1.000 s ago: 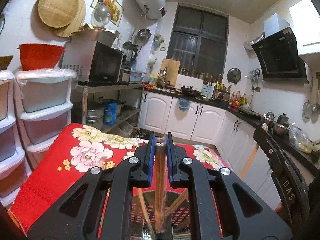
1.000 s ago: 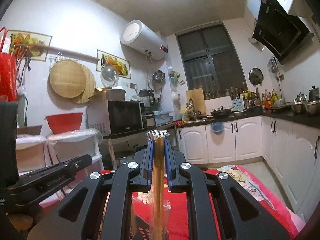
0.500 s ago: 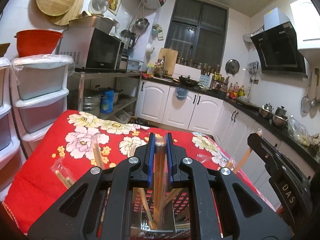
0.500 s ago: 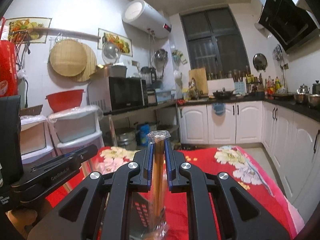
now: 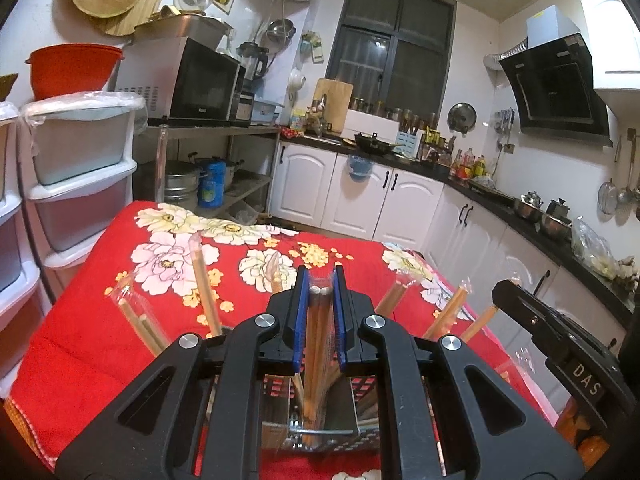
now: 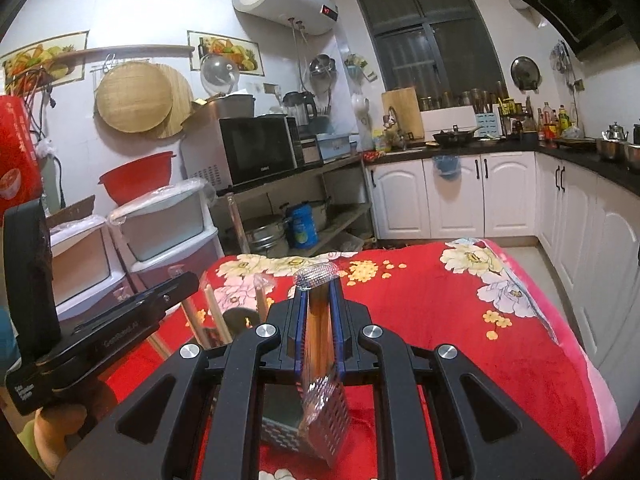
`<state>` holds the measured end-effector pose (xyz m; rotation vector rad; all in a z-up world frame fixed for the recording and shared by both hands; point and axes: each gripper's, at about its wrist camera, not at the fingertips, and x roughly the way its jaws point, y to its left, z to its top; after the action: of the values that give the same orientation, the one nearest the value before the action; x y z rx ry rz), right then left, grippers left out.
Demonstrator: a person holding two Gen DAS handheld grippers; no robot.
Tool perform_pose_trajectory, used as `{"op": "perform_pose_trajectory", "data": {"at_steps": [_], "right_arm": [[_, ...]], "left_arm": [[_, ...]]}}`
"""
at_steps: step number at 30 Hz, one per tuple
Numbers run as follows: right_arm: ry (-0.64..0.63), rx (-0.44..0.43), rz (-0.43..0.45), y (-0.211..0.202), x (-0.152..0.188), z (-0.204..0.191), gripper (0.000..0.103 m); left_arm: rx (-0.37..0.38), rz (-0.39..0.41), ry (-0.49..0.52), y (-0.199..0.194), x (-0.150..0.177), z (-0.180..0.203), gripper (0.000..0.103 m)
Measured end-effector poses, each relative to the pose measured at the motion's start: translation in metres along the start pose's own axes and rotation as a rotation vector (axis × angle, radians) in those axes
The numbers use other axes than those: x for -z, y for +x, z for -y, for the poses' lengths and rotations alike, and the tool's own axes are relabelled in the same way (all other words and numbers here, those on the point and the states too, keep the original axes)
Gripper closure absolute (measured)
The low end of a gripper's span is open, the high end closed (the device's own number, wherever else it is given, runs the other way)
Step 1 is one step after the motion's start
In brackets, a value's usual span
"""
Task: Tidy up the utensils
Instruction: 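Lower the left tool's pair into the caddy and open it while the right tool releases its pair, then withdraw both open tools from the caddy down toward the remaining wrapped chopsticks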
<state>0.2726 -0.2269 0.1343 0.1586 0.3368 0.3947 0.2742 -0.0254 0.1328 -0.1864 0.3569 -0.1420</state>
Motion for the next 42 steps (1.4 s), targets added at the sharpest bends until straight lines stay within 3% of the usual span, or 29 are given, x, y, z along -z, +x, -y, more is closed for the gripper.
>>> {"op": "perform_pose_trajectory", "data": {"at_steps": [10, 16, 20, 28, 42], "right_arm": [[-0.012, -0.005, -0.037, -0.007, 0.005, -0.005, 0.091], [-0.022, -0.002, -0.047, -0.012, 0.007, -0.008, 0.081], [-0.021, 0.006, -0.046, -0.017, 0.007, -0.009, 0.073], [-0.021, 0.013, -0.045, -0.024, 0.009, -0.007, 0.069], [-0.013, 0.004, -0.054, -0.039, 0.018, -0.002, 0.054]], "left_arm": [[-0.001, -0.018, -0.003, -0.007, 0.007, -0.003, 0.098], [0.004, -0.026, -0.001, -0.011, 0.01, -0.005, 0.097], [0.005, -0.034, -0.01, -0.016, 0.012, -0.008, 0.089], [0.002, -0.045, -0.035, -0.025, 0.015, -0.016, 0.075], [0.004, -0.051, -0.051, -0.044, 0.022, -0.021, 0.032]]}}
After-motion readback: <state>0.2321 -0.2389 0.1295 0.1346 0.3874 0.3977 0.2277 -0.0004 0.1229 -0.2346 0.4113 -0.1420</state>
